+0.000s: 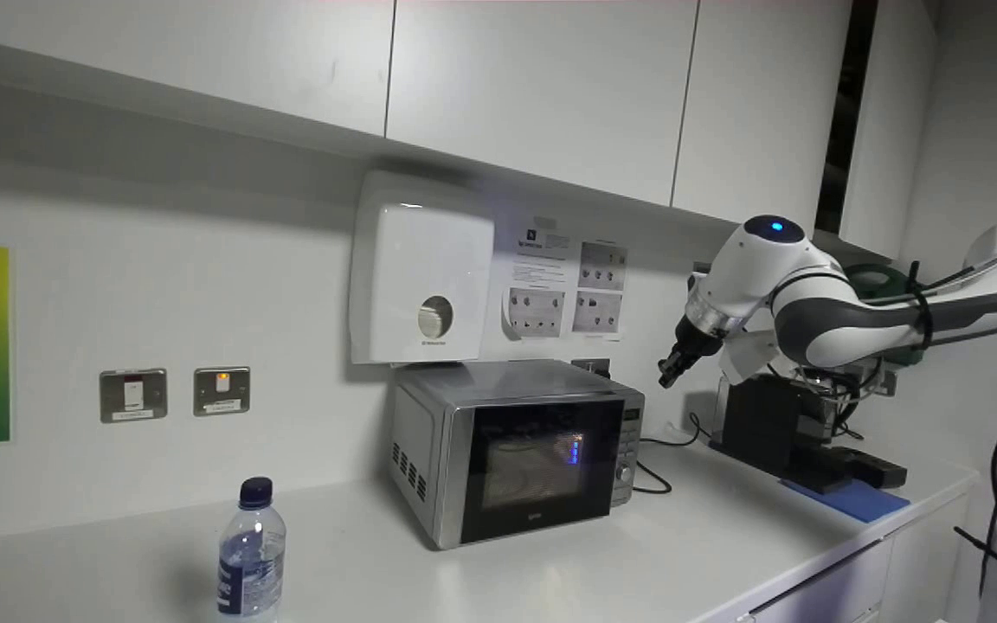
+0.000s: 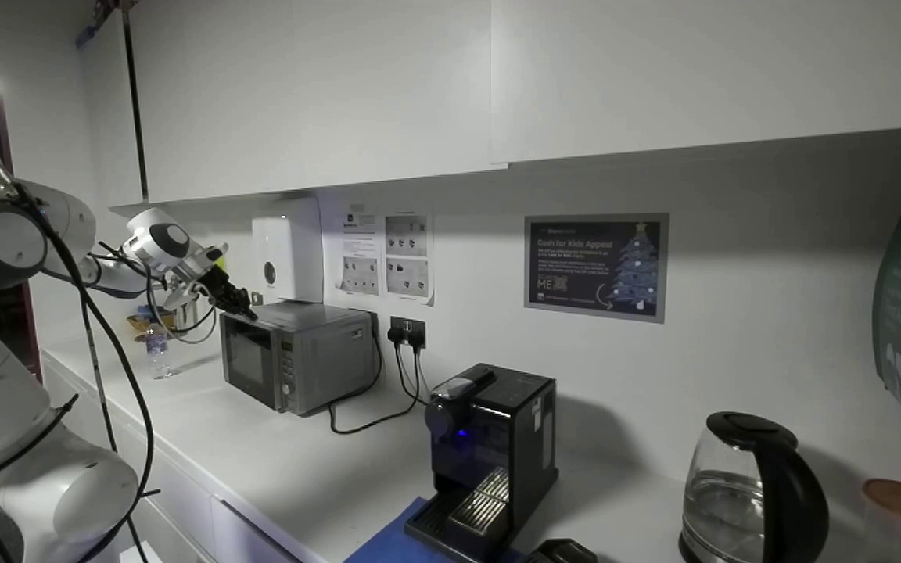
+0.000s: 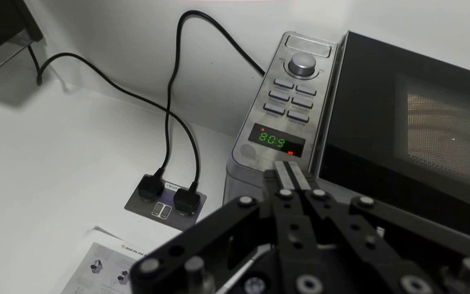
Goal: Open the microwave door.
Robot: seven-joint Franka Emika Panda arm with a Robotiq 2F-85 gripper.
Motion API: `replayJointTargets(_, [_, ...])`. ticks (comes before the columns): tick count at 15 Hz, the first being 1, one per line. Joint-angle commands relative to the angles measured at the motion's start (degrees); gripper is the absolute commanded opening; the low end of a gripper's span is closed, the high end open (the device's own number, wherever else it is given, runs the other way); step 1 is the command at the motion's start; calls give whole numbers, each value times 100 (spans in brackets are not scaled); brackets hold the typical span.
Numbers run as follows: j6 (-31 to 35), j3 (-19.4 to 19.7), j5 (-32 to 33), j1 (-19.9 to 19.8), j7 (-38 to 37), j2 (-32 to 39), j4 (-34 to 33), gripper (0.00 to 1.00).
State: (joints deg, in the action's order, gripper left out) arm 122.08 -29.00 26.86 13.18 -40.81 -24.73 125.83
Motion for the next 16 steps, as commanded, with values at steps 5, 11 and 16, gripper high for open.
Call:
replayJointTargets(5, [762, 114, 533, -222, 357, 115, -150, 0])
replayJointTargets(11, [2187, 334, 477, -406, 558, 483, 0, 0])
replayJointTargets(16, [3028, 519, 282, -417, 833, 877, 80, 0])
